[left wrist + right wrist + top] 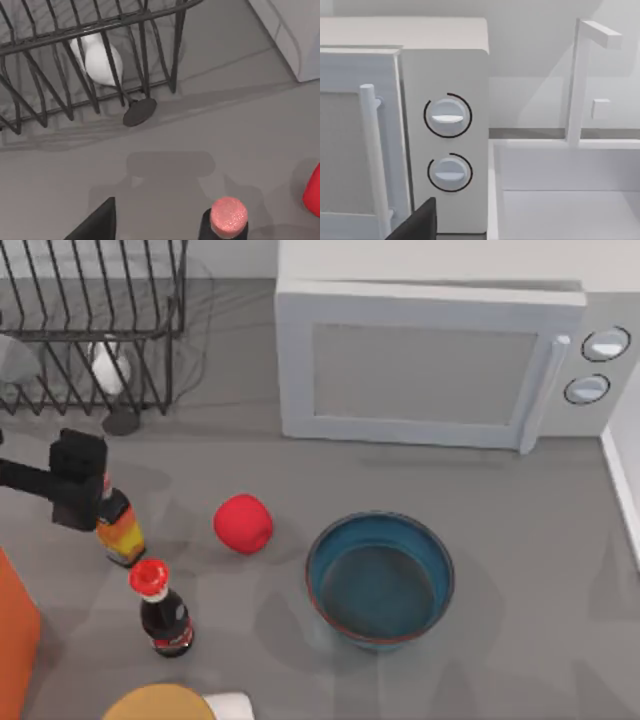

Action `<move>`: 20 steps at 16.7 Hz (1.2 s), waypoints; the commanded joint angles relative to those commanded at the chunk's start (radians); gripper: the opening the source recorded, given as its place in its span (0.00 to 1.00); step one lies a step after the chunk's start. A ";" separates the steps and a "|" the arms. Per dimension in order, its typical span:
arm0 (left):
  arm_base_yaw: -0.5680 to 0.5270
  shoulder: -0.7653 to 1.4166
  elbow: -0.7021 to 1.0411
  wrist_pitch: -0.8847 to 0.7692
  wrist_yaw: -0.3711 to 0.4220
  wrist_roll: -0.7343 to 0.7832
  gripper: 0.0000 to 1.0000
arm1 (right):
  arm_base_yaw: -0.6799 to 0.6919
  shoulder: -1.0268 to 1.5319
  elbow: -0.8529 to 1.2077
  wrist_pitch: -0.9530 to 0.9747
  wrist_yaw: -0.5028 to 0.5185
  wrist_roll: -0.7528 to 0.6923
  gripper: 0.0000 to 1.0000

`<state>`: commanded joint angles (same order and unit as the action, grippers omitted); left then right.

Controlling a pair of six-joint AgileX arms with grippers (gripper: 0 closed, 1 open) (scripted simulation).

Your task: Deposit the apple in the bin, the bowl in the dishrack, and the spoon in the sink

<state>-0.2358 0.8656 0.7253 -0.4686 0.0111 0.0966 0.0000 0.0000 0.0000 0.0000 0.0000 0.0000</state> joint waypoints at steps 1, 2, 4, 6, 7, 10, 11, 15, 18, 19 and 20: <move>-0.026 0.110 0.079 -0.058 -0.003 0.015 1.00 | 0.000 0.000 0.000 0.000 0.000 0.000 1.00; -0.051 0.221 0.158 -0.117 -0.006 0.031 1.00 | 0.000 0.000 0.000 0.000 0.000 0.000 1.00; -0.102 0.440 0.310 -0.231 -0.011 0.062 1.00 | 0.000 0.000 0.000 0.000 0.000 0.000 1.00; -0.150 0.648 0.454 -0.338 -0.016 0.090 1.00 | 0.000 0.000 0.000 0.000 0.000 0.000 1.00; -0.172 0.743 0.521 -0.388 -0.017 0.102 1.00 | 0.000 0.000 0.000 0.000 0.000 0.000 1.00; -0.231 0.984 0.700 -0.512 -0.017 0.132 1.00 | 0.000 0.000 0.000 0.000 0.000 0.000 1.00; -0.247 1.047 0.749 -0.544 -0.015 0.140 1.00 | 0.000 0.000 0.000 0.000 0.000 0.000 1.00; -0.288 1.199 0.880 -0.624 -0.006 0.157 1.00 | 0.000 0.000 0.000 0.000 0.000 0.000 1.00; -0.293 1.217 0.897 -0.633 -0.004 0.159 1.00 | 0.000 0.000 0.000 0.000 0.000 0.000 1.00; -0.293 1.217 0.897 -0.633 -0.004 0.159 1.00 | 0.000 0.000 0.000 0.000 0.000 0.000 1.00; -0.293 1.217 0.897 -0.633 -0.004 0.159 1.00 | 0.000 0.000 0.000 0.000 0.000 0.000 1.00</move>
<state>-0.5293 2.0823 1.6221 -1.1020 0.0068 0.2558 0.0000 0.0000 0.0000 0.0000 0.0000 0.0000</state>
